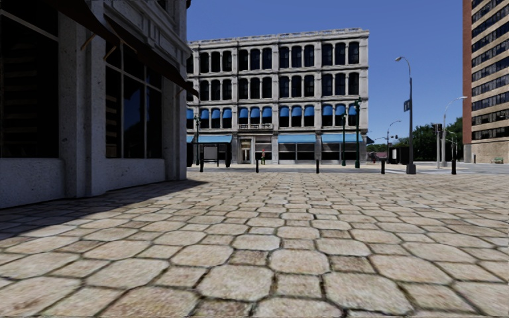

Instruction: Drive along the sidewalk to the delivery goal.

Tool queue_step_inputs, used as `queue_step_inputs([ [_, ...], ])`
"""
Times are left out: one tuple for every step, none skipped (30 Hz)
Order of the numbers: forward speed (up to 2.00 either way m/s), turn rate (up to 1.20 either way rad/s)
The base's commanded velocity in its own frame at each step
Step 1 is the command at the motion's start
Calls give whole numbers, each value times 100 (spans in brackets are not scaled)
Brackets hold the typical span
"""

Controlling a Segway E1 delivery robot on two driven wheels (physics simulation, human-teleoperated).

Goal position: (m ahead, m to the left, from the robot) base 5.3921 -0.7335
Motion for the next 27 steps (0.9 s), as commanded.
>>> queue_step_inputs([
  [175,0],
  [175,0],
  [175,0],
  [175,0],
  [175,0],
  [175,0],
  [175,0],
  [175,0],
  [175,0],
  [175,0],
  [175,0],
  [175,0],
  [175,0],
  [175,0],
  [175,-30],
  [175,-30],
  [175,-72],
  [175,-101],
  [175,-69],
  [175,-11],
  [175,-5],
  [175,-4],
  [175,-3],
  [175,-3],
  [175,-3],
  [175,-3],
  [175,-3],
])
